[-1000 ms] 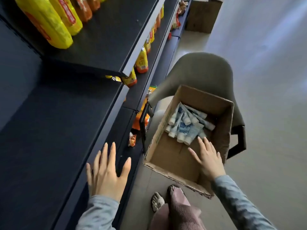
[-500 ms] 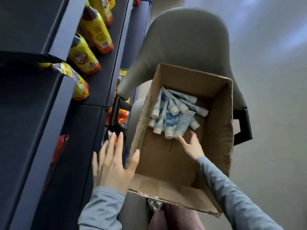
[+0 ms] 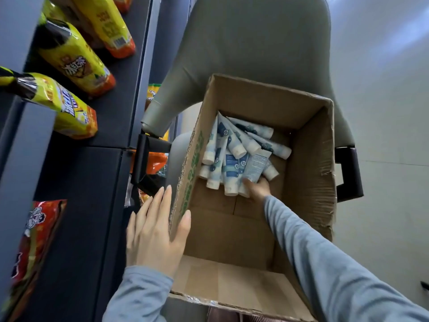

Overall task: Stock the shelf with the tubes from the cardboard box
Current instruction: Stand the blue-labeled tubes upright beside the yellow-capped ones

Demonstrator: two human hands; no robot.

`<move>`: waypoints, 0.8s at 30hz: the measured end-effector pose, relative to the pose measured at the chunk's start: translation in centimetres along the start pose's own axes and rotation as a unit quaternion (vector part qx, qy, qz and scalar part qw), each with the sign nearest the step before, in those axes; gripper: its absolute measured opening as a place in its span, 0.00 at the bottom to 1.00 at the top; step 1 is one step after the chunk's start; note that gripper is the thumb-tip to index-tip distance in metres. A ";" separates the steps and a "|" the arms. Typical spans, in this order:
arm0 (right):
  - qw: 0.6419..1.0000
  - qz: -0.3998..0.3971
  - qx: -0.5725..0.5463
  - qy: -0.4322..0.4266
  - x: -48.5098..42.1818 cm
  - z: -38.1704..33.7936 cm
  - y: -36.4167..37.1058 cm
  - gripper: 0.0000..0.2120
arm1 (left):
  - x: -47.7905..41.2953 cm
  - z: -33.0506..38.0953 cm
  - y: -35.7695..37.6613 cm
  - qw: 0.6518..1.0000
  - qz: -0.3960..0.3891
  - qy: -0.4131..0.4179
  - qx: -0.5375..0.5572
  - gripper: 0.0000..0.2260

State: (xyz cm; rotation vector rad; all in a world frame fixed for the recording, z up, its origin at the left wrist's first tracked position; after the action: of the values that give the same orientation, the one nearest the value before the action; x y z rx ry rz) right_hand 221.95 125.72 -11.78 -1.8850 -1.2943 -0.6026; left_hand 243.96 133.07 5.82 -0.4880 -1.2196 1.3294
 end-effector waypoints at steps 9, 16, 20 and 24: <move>0.978 -0.098 -0.159 0.096 5.2 0.8 -3.0 0.23 | -0.6 3.7 0.4 0.991 -0.001 0.062 0.115 0.28; 0.987 -0.096 -0.101 -0.081 11.5 -1.4 -5.3 0.15 | -0.8 6.0 2.0 0.969 -0.134 0.005 0.209 0.18; 0.962 -0.110 -0.060 -0.243 14.6 -4.5 -4.4 0.13 | -1.2 6.7 1.9 0.959 -0.138 -0.016 0.246 0.18; 0.925 -0.101 -0.024 -0.366 16.4 -6.3 -2.7 0.14 | -1.7 7.1 1.3 0.939 -0.114 -0.024 0.322 0.23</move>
State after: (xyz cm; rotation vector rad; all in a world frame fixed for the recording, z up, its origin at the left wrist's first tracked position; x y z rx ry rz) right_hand 225.80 130.60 4.86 -2.1193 -1.9713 0.0033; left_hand 237.60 129.37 6.56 0.1530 -0.7799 1.4467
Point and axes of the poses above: each hand's wrist, its own x-axis away from the middle knuckle, its own y-axis out of the palm, z = x × y, the point moved 2 cm from there along -x, towards the middle knuckle, and after that the axes turned 5 degrees about -y, right-handed, at the moved point
